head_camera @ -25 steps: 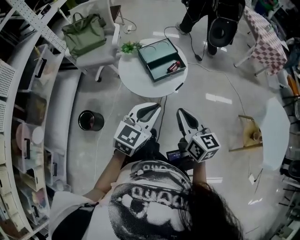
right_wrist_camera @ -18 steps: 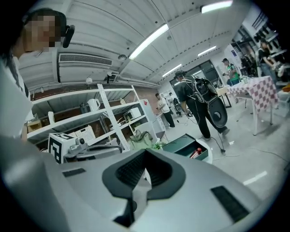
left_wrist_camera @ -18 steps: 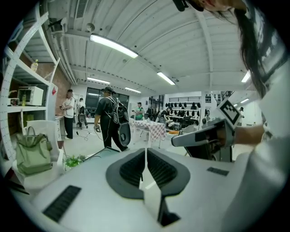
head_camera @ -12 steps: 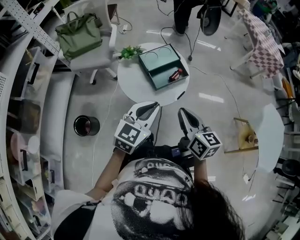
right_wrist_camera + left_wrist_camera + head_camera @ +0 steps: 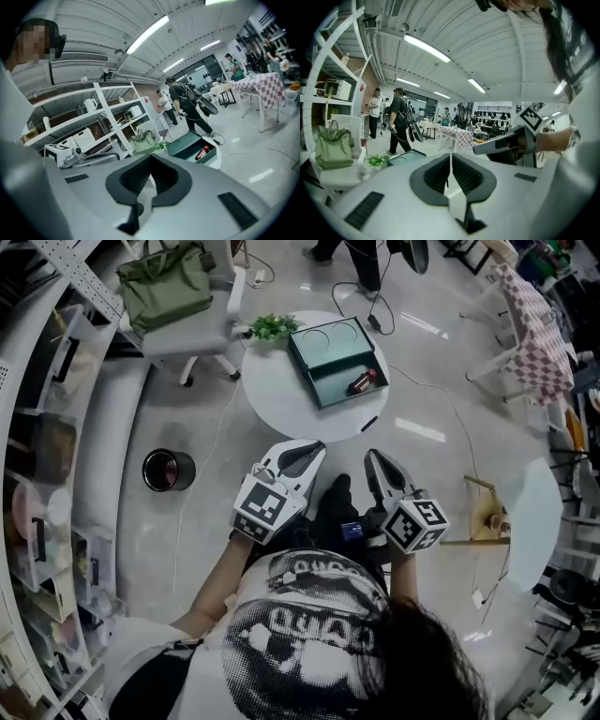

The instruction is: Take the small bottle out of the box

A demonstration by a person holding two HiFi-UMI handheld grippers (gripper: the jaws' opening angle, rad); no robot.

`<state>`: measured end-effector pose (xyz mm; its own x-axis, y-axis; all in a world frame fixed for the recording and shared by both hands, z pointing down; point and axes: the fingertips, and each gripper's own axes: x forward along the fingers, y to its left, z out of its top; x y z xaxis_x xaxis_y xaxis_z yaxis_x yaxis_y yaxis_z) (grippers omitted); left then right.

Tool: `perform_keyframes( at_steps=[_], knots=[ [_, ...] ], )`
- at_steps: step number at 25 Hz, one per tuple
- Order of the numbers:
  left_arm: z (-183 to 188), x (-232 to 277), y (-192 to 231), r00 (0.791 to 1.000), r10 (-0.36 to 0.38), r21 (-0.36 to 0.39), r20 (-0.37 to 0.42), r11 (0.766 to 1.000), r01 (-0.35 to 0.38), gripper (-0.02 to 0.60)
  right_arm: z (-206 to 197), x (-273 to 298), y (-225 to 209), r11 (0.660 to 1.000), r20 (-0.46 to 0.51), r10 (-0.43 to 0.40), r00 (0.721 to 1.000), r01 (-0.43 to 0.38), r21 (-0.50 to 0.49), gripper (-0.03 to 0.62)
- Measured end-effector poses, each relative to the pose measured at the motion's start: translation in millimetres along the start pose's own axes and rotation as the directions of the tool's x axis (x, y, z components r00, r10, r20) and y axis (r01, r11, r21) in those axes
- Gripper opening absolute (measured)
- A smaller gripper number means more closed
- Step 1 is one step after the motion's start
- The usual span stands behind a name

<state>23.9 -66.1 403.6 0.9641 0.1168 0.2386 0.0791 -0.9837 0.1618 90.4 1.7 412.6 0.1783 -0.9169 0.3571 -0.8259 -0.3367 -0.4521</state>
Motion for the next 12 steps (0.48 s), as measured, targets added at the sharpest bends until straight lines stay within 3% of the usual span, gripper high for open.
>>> perform_keyframes(
  at_steps=[12],
  knots=[
    [-3.4,17.6,33.8,0.992,0.125,-0.028,-0.026,0.992,-0.125,0.021,13.8,45.2,-36.6,0.997,-0.056,0.082,0.995,-0.082,-0.003,-0.008]
  ],
)
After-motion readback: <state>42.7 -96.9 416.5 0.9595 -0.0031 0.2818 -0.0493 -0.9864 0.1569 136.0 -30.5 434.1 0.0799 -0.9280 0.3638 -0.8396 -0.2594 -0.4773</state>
